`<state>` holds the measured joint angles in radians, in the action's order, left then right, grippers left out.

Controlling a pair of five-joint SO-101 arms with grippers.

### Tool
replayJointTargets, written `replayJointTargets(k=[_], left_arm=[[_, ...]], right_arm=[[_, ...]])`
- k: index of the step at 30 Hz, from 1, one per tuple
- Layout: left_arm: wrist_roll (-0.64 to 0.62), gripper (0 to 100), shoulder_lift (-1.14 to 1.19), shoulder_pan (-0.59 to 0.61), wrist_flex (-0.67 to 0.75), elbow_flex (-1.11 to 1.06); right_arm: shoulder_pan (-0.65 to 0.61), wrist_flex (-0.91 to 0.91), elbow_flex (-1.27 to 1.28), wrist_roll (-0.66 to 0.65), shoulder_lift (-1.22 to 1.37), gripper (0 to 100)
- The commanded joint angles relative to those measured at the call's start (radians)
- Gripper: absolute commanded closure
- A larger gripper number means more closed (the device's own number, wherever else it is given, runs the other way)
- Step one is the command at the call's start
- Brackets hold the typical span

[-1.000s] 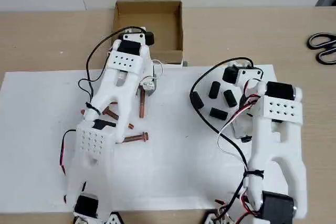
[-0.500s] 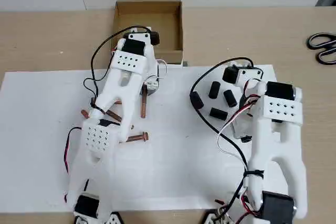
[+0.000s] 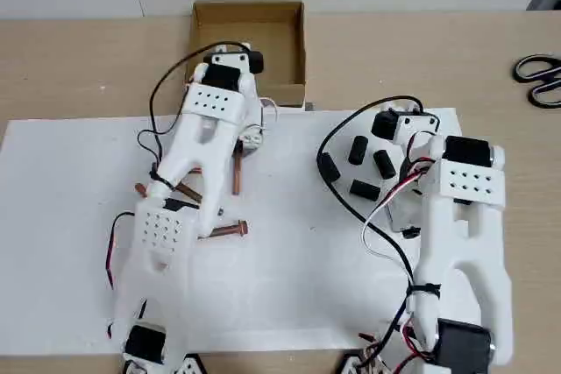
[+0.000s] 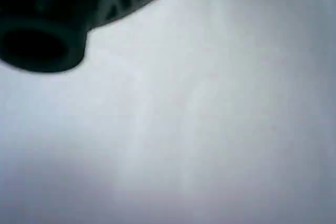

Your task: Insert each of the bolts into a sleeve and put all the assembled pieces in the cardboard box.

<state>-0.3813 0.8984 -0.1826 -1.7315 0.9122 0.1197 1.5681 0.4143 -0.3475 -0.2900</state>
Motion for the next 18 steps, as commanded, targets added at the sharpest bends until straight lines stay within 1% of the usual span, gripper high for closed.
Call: replayJointTargets(k=[1, 3, 6, 8, 10, 14, 18], left_arm=[[0.002, 100, -0.209, -0.005, -0.023, 0.022], [0.002, 100, -0.279, -0.005, -0.023, 0.022], [0.008, 100, -0.374, 0.005, -0.023, 0.022], [0.054, 100, -0.434, 0.017, -0.023, 0.022], [0.123, 100, -0.496, 0.023, -0.023, 0.022], [0.218, 100, -0.617, 0.026, -0.023, 0.022], [0.244, 100, -0.75, 0.026, -0.023, 0.021]], right_arm=[[-0.005, 0.082, -0.138, 0.028, -0.044, 99.5], [-0.005, 0.134, -0.219, 0.031, -0.044, 99.5], [-0.005, 0.159, -0.287, 0.031, -0.044, 99.5], [-0.005, 0.163, -0.298, 0.038, -0.047, 99.5], [-0.002, 0.165, -0.299, 0.074, -0.079, 99.5], [-0.008, 0.157, -0.301, 0.091, -0.232, 99.6], [-0.09, 0.156, -0.29, 0.094, -0.414, 99.6]])
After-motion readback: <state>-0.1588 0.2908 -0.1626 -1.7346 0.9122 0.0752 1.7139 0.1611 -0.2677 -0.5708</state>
